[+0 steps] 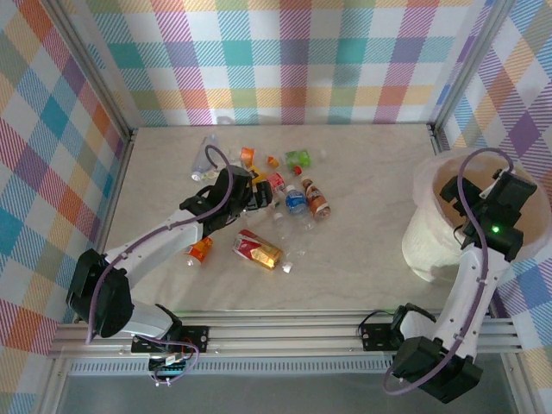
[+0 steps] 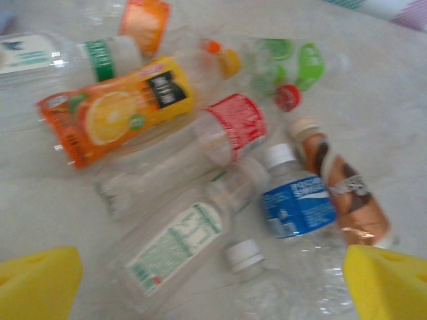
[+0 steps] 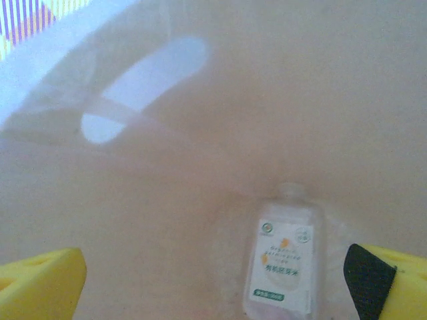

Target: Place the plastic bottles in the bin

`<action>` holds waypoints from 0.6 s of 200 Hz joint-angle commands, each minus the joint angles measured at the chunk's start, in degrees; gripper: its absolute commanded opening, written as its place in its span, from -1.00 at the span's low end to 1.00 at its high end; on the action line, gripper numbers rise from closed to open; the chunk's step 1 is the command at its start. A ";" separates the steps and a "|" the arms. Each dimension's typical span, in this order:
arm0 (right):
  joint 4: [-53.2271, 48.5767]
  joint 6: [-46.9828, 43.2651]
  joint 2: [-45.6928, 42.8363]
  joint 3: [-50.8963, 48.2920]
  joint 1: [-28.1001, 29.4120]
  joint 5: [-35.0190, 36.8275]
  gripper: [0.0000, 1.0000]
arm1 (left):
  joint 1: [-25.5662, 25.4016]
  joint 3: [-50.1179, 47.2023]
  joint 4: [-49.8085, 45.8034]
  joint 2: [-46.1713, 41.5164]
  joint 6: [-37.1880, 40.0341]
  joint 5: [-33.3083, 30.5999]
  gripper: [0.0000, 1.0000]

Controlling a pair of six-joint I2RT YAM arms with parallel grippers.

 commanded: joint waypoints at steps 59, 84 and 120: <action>3.97 -0.09 -7.14 6.17 0.02 -15.34 0.99 | 8.79 1.10 -18.91 -4.98 -3.04 -5.19 1.00; 9.82 3.82 -8.23 5.80 0.28 -29.40 0.99 | 13.05 -0.47 -21.78 -5.52 -1.92 -0.57 1.00; 16.79 8.34 -6.82 5.97 3.90 -44.95 0.99 | 18.35 -4.61 -22.57 -7.19 0.60 7.39 1.00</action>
